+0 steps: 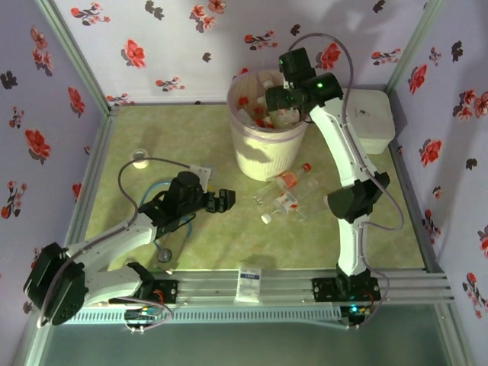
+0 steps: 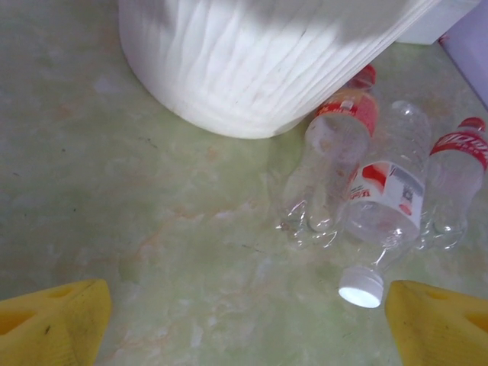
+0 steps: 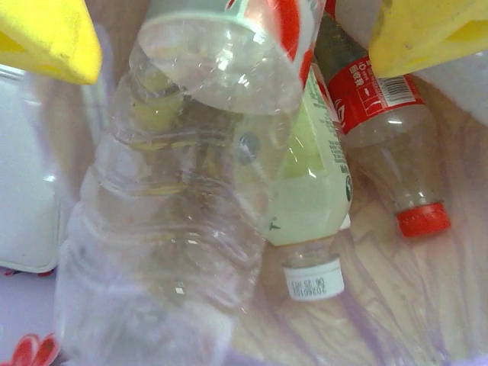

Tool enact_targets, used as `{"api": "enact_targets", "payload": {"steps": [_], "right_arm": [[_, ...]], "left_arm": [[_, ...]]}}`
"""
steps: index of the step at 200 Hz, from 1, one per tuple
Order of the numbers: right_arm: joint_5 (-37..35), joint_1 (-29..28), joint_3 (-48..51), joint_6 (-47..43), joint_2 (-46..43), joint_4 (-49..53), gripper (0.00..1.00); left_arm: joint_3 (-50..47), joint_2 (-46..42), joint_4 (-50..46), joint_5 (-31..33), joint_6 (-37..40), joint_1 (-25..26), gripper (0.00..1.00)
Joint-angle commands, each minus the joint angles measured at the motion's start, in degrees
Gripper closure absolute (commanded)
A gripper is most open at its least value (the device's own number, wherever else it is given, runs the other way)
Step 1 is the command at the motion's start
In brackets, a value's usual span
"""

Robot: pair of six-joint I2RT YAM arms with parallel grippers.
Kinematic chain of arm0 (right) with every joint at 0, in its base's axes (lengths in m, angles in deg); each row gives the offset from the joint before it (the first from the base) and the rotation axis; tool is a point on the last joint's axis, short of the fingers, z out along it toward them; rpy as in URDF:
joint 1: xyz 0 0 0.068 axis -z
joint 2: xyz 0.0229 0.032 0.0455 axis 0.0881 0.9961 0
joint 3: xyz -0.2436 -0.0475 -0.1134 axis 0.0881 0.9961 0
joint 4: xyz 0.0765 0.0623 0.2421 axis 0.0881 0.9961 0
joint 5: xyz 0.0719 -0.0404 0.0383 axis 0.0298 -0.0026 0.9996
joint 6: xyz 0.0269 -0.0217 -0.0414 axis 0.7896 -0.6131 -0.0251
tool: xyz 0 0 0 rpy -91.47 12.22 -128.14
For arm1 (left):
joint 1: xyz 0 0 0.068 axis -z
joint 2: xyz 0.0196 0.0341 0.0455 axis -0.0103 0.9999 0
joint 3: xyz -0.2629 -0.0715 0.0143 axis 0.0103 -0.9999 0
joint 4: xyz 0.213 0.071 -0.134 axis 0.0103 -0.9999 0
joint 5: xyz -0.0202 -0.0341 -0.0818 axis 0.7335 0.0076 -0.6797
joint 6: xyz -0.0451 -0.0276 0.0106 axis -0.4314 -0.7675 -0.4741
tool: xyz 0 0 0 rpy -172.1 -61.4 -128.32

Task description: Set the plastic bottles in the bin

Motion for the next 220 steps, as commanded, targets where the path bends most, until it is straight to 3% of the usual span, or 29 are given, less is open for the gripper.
{"api": "enact_targets", "payload": {"steps": [1,29,68,106,131,169,220], "right_arm": [[-0.40,0.23,-1.21,1.75,-3.86,-2.30,0.09],[-0.94,0.46,-1.56,1.13,-1.46,-3.87,0.15],[2.21,1.54,-0.18,1.92,3.41,-2.69,0.41],[7.26,0.95,10.59,4.14,0.82,-5.76,0.50],[10.43,0.48,18.15,5.35,-2.37,-10.08,0.50],[11.81,0.58,16.72,5.31,-1.69,-8.56,0.48],[7.94,1.07,2.58,4.41,-4.76,-3.63,0.20]], "left_arm": [[2.07,1.32,0.46,-0.70,-0.14,-0.40,0.07],[2.56,1.34,0.26,-0.95,-0.32,-0.36,0.07],[1.64,-0.54,-0.47,-0.79,-0.67,-0.40,0.08],[1.29,-0.31,-0.11,-0.60,-0.82,-0.40,0.07],[2.00,1.22,0.45,-1.01,-0.75,-0.40,0.07],[2.78,2.07,0.69,-1.56,-0.30,-0.40,0.07],[2.73,1.95,0.42,-1.56,-0.22,-0.40,0.07]]}}
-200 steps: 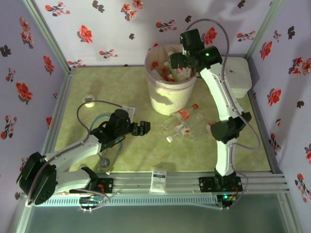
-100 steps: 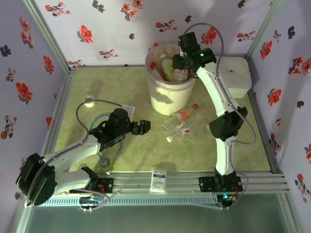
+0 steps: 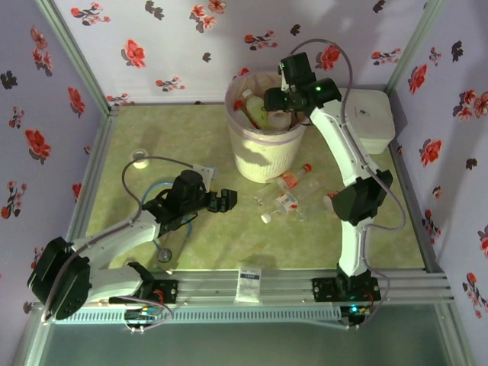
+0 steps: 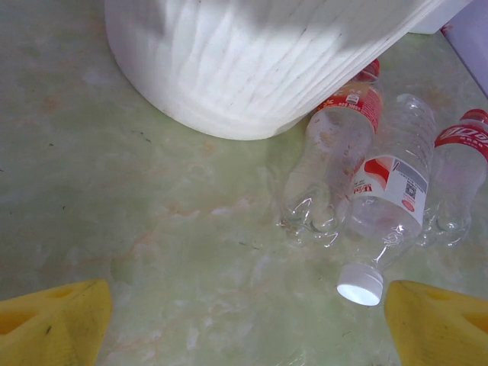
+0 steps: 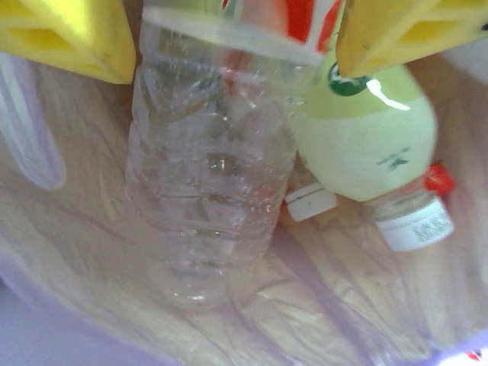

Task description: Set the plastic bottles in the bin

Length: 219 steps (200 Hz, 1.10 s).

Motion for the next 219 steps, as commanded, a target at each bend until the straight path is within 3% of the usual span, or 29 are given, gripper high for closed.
{"api": "enact_targets", "payload": {"steps": [1,25,50,85,133,161,185,219], "right_arm": [[-0.98,-0.01,-5.98,0.09,-2.98,4.34,0.19],[-3.88,1.62,-1.81,2.69,-8.88,3.43,0.01],[-6.01,4.76,11.38,7.02,-18.16,0.38,0.01],[-8.08,11.60,37.33,16.15,-34.52,-6.80,0.01],[-8.16,19.23,63.93,26.18,-50.07,-8.25,0.01],[-5.97,19.44,79.51,35.94,-54.88,-13.03,0.01],[0.93,19.45,89.80,44.11,-56.17,-23.19,0.01],[4.60,19.39,96.43,49.01,-52.62,-33.76,0.01]], "left_arm": [[1.82,0.14,0.20,-0.51,-0.18,-0.40,0.07],[1.98,1.02,0.99,-0.65,-0.23,-0.40,0.07],[3.03,3.03,1.18,-1.17,0.71,-0.41,0.07],[5.14,6.46,1.15,-1.64,2.74,-0.39,0.07],[3.47,7.86,8.07,-0.24,2.41,-1.59,0.08],[3.67,9.26,8.76,-0.77,2.25,-1.90,0.08],[3.83,10.01,9.03,-1.34,2.09,-1.94,0.07],[3.36,9.55,9.42,-1.92,1.29,-1.99,0.07]]}}
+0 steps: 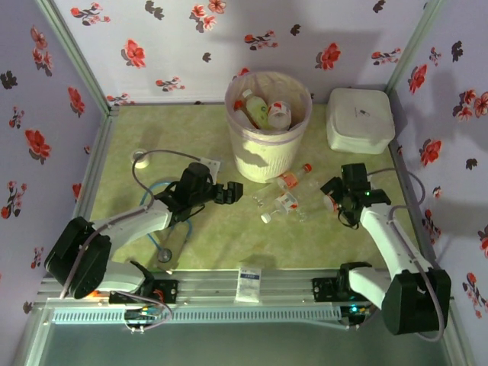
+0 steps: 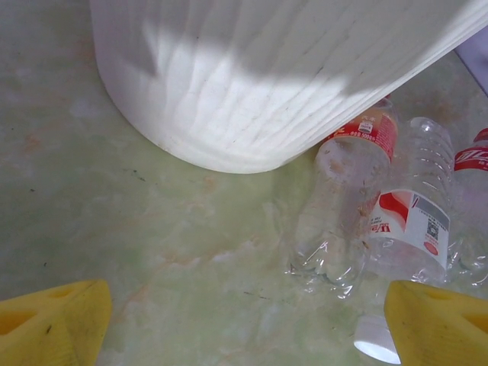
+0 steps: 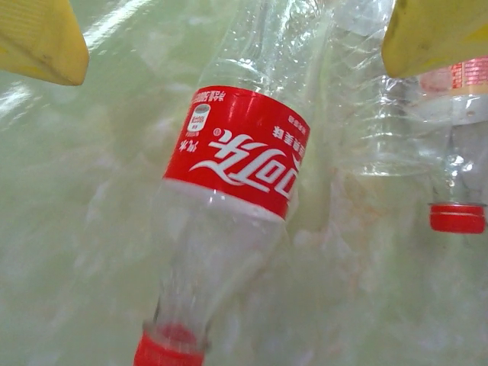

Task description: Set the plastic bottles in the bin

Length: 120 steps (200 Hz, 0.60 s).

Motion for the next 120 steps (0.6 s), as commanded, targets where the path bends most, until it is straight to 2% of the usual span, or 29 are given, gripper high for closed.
{"api": "enact_targets", "payload": {"steps": [1,53,120], "right_arm": [[3.69,0.09,1.77,6.84,2.05,-10.92,0.01],[5.99,-0.01,5.03,7.51,8.50,-17.51,0.01],[6.87,-2.79,8.50,8.13,16.52,-24.93,0.04]], "left_arm": [[-0.05,-0.36,2.06,-0.80,-0.05,-0.48,0.07],[-1.43,-1.92,2.24,-0.81,-1.51,-0.49,0.08],[-1.77,-2.19,2.69,-0.54,-3.58,-0.48,0.08]]}}
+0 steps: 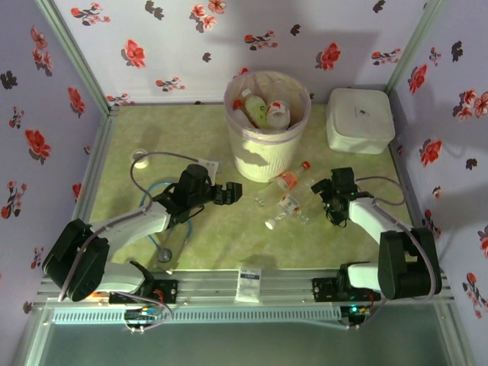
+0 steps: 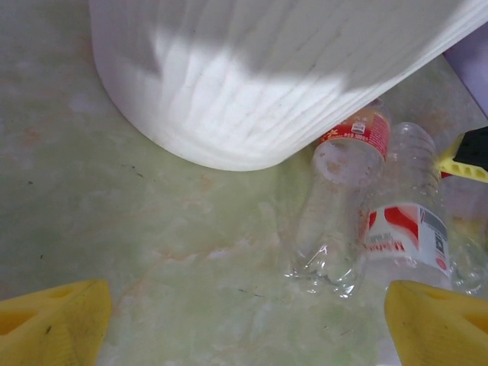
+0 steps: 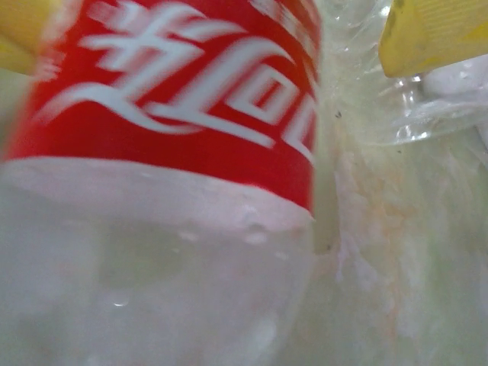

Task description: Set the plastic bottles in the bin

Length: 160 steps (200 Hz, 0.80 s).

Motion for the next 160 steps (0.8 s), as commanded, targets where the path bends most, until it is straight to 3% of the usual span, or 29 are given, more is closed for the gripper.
{"api": "enact_targets", "payload": {"steps": [1,32,57,74,123,160], "right_arm": [[1.19,-1.24,1.84,0.83,2.85,-3.70,0.04],[1.63,-1.75,2.30,1.03,4.16,-4.99,0.08],[0.80,-1.92,2.45,0.46,2.93,-4.78,0.19],[-0.16,-1.96,1.81,-0.85,1.14,-2.87,0.27],[-3.90,-1.92,-2.81,-4.55,-5.99,6.29,0.33],[-6.48,-1.87,-4.19,-7.24,-12.95,9.80,0.46]], "left_arm": [[-0.47,-0.97,1.88,-0.52,-1.42,-0.48,0.08],[-0.07,-0.18,1.93,-0.43,-1.88,-0.47,0.07],[0.78,1.28,1.93,-0.52,-1.73,-0.46,0.08],[1.77,2.66,1.93,-0.86,-1.64,-0.48,0.07],[4.41,6.32,3.63,-2.17,-1.70,-0.48,0.07],[4.19,6.76,4.04,-2.37,-1.89,-0.48,0.07]]}}
